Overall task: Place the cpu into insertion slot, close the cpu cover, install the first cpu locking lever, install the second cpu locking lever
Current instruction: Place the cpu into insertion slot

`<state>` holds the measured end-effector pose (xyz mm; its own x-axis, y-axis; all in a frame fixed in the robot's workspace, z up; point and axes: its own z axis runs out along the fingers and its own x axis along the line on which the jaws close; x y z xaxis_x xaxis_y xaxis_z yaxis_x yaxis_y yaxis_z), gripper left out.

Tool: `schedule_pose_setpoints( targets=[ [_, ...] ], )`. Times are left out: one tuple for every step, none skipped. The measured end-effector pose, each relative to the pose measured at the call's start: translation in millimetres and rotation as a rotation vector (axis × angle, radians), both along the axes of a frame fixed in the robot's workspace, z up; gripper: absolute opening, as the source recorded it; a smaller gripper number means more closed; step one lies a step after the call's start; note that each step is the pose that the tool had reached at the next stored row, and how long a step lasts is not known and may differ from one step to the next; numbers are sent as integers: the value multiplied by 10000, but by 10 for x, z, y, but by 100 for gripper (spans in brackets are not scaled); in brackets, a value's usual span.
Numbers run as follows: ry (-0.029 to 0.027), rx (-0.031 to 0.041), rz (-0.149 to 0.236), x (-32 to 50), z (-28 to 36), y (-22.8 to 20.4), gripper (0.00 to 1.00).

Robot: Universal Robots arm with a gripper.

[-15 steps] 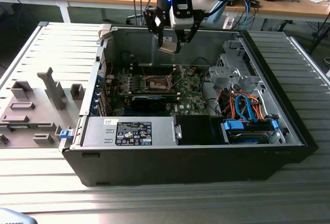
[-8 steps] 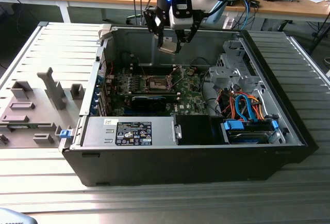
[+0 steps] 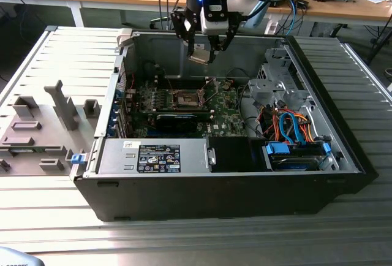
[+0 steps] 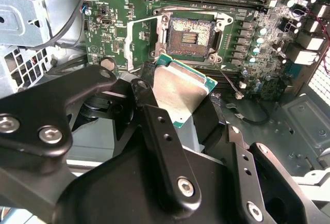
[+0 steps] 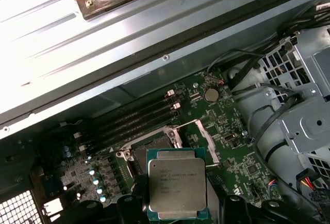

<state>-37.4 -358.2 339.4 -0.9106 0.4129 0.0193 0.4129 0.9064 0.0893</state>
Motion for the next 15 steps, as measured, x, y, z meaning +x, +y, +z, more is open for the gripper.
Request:
schedule_pose_setpoints(
  targets=[
    [0, 0, -18, 0, 0, 0, 55],
    [0, 0, -38, 0, 0, 0, 55],
    [0, 0, -54, 0, 0, 0, 55],
    [0, 0, -80, 0, 0, 0, 55],
    [0, 0, -97, 0, 0, 0, 55],
    [0, 0, -129, 0, 0, 0, 55],
    [0, -1, -163, 0, 0, -1, 55],
    [0, 0, -194, 0, 0, -1, 55],
    [0, 0, -212, 0, 0, -1, 55],
    [0, 0, -249, 0, 0, -1, 55],
    [0, 0, -275, 0, 0, -1, 55],
    [0, 0, -298, 0, 0, -1, 55],
    [0, 0, -316, 0, 0, -1, 55],
    [0, 0, -346, 0, 0, -1, 55],
    [0, 0, -367, 0, 0, -1, 55]
  ],
)
